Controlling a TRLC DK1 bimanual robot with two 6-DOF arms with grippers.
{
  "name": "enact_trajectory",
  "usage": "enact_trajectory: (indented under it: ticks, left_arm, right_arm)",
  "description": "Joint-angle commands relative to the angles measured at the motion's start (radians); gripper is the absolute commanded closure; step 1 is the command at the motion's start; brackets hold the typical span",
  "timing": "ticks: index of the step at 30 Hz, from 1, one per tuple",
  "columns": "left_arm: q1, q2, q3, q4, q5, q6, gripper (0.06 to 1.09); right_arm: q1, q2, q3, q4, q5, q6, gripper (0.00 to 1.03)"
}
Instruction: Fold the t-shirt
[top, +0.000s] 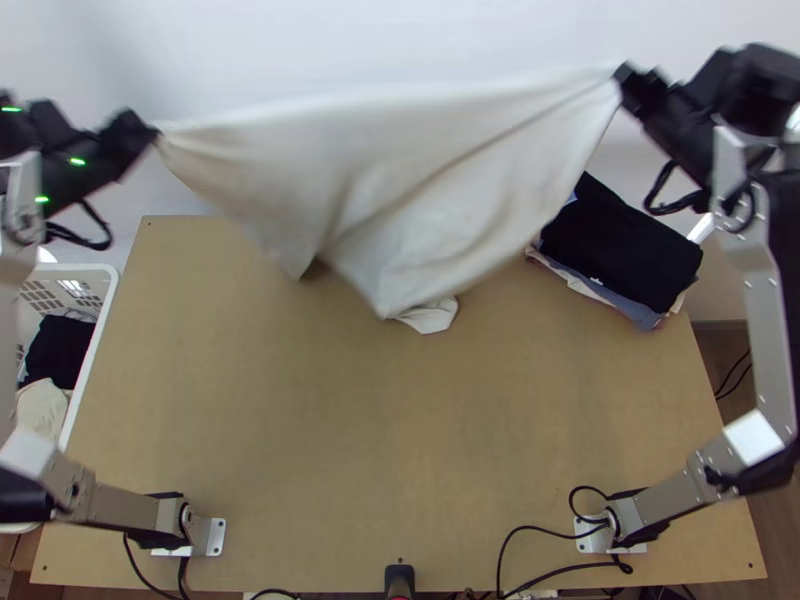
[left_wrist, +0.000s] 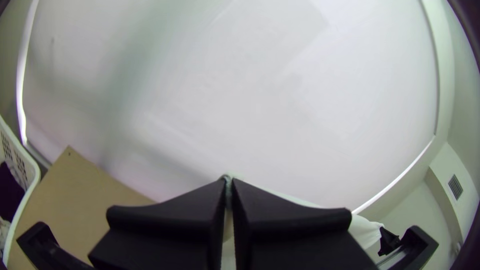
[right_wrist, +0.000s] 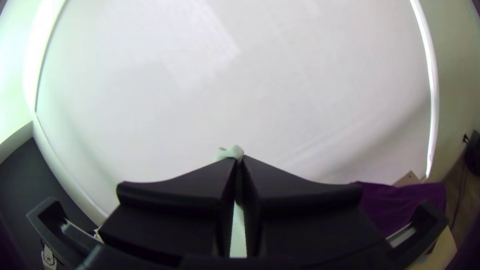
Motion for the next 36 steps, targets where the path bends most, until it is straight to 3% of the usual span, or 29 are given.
enact_trajectory:
  ticks: [1,6,10,18,25,36]
  left_arm:
    - [0.047,-0.136,0.066,0.082,-0.067,-0.02,1.05]
    - [0.111,-0.242,0.075,0.151,-0.088,-0.01,1.05]
    - [0.179,-0.331,0.067,0.161,-0.092,-0.01,1.05]
    - [0.269,-0.554,-0.006,0.207,-0.098,-0.008,1.05]
    - [0.271,-0.65,-0.074,0.184,-0.099,-0.011,1.05]
    - [0.238,-0.81,-0.717,0.167,-0.036,-0.011,1.05]
  right_arm:
    - [-0.006,-0.132,0.041,0.121,0.043,-0.046,1.0]
    - [-0.01,-0.243,0.051,0.244,0.067,-0.063,1.0]
    - [-0.032,-0.353,0.039,0.255,0.076,-0.065,1.0]
    - [-0.041,-0.666,-0.117,0.238,0.073,-0.106,1.0]
    - [-0.029,-0.826,-0.268,0.114,0.058,-0.106,1.0]
    - [0.146,-0.942,-0.768,0.059,0.05,-0.086,1.0]
